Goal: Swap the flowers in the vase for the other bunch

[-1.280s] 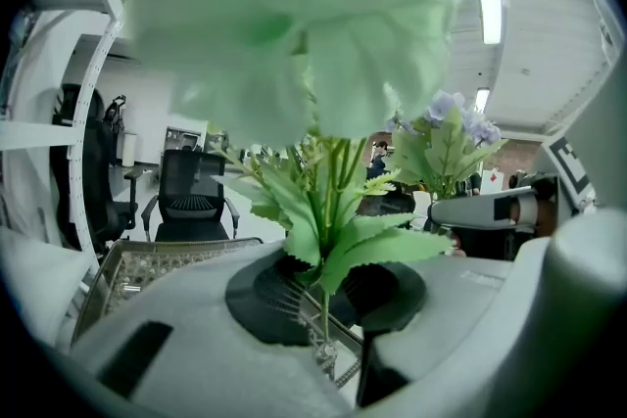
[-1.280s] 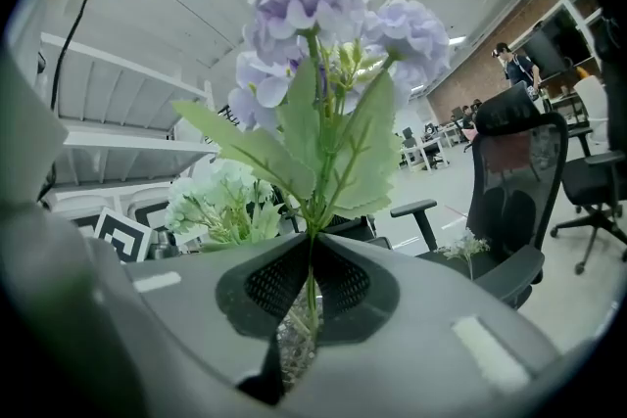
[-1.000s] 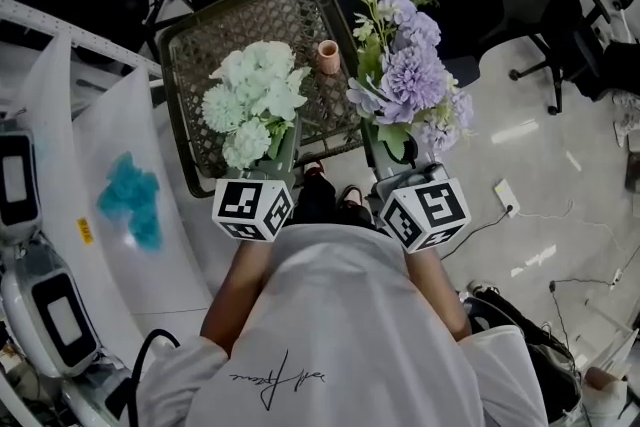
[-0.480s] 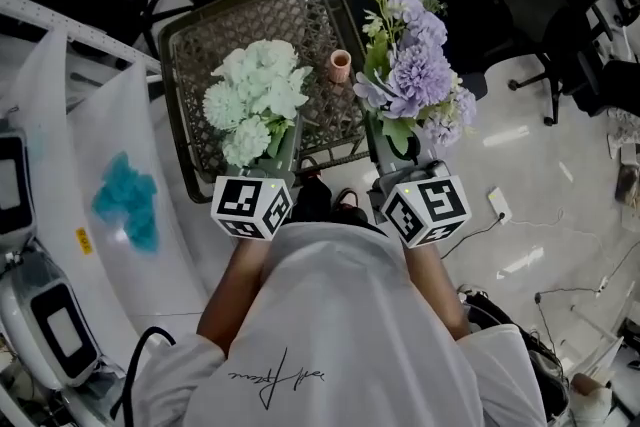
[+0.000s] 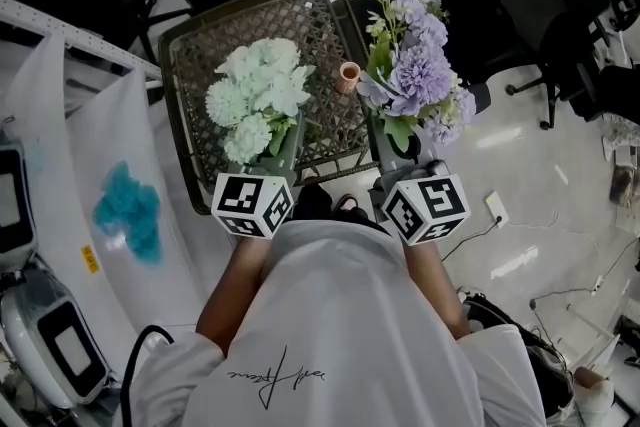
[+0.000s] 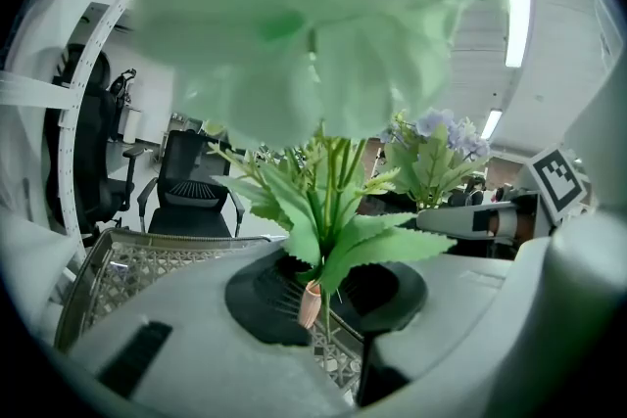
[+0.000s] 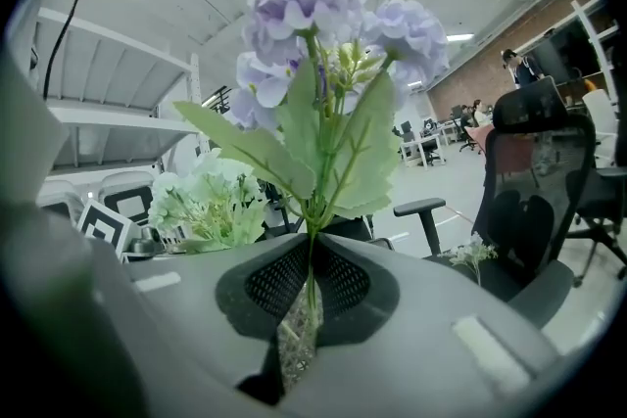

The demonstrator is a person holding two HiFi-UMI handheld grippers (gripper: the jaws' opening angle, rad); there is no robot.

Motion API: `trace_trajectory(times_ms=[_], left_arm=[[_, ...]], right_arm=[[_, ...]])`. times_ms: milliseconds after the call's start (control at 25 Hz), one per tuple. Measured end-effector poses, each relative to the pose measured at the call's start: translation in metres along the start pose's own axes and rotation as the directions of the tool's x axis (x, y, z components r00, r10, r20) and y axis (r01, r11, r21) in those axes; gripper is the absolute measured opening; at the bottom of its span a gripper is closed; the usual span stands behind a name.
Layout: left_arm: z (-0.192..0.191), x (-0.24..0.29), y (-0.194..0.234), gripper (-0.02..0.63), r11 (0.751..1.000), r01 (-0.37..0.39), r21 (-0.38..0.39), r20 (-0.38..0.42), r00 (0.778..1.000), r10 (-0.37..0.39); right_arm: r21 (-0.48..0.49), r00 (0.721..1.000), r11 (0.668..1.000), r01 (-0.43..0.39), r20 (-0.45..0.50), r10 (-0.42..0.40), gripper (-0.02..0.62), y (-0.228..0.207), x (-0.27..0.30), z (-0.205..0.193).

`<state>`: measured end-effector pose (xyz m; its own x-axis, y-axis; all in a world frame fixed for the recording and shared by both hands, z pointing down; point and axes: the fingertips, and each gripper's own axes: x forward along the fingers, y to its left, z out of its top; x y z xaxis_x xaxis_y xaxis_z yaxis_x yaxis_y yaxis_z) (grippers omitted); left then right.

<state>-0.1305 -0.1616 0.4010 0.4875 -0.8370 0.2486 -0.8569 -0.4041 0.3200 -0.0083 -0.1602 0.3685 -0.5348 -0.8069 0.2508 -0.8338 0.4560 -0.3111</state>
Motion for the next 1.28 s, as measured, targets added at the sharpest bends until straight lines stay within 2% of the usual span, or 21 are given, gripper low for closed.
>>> trace_trajectory(times_ms=[280, 440, 840, 1280], left_arm=[[0.022, 0.007, 0.008, 0.081, 0.998, 0.063, 0.002, 0.012, 0.998, -0.063], [0.020, 0.009, 0.015, 0.081, 0.996, 0.090, 0.019, 0.006, 0.996, -0.091], [0.017, 0.011, 0.034, 0.080, 0.998, 0.069, 0.009, -0.023, 0.997, -0.069], [0.015, 0.034, 0.035, 0.081, 0.999, 0.047, -0.022, -0.025, 0.999, -0.047]], right_arm=[[-0.024, 1.000, 1.000, 0.019, 0.006, -0.018, 0.021, 0.005, 0.026, 0.008], [-0.028, 0.999, 0.999, 0.036, 0.014, -0.036, 0.021, 0.006, 0.040, 0.005], [-0.022, 0.999, 0.999, 0.035, 0.021, -0.034, 0.021, -0.005, 0.062, 0.007], [-0.025, 1.000, 1.000, 0.014, 0.008, -0.014, 0.021, -0.025, 0.082, 0.004]])
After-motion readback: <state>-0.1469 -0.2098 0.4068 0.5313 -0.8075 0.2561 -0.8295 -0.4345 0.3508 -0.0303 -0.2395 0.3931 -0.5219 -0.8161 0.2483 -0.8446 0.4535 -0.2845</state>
